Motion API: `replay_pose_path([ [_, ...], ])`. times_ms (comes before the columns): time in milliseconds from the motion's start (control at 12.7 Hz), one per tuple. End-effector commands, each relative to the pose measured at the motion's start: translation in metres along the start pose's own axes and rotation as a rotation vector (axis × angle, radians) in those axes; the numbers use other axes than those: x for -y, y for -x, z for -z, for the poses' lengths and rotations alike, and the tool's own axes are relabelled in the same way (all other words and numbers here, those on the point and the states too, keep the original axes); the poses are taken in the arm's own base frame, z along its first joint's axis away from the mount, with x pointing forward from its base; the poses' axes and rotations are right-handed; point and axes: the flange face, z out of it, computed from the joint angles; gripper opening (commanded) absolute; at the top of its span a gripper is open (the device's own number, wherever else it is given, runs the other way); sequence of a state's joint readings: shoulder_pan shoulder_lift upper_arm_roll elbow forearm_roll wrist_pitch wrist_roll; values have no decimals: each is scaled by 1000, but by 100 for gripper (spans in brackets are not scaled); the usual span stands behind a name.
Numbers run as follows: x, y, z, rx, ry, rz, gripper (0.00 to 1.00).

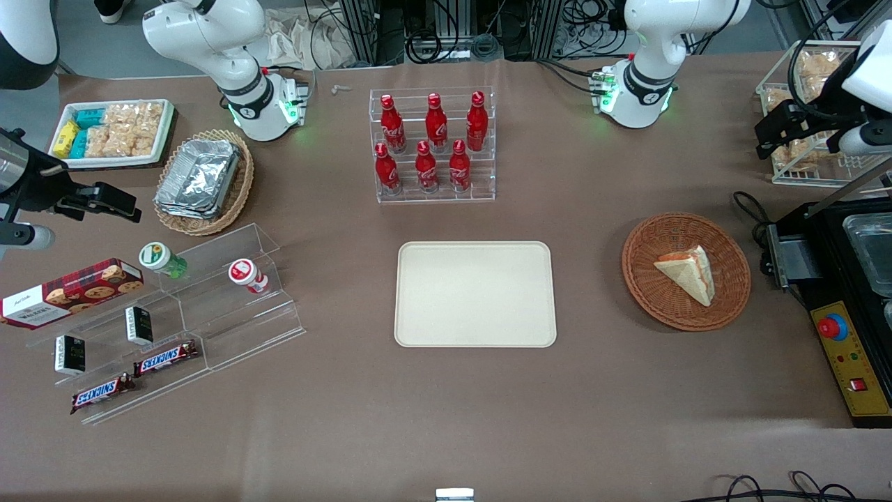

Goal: Place sandwich from basket to tray
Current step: 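Move the left gripper out toward the wicker basket with the sandwich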

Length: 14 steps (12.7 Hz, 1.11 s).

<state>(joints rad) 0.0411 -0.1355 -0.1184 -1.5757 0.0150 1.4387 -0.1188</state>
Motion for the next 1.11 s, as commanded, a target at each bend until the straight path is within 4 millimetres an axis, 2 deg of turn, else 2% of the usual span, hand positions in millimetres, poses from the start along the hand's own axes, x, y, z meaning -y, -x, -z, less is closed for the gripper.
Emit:
replay_pose_path([
  [0, 2, 4, 7, -16, 8, -7, 100],
  [632, 9, 4, 4, 0, -4, 33, 100],
  [1026, 13, 3, -1, 10, -9, 322, 100],
])
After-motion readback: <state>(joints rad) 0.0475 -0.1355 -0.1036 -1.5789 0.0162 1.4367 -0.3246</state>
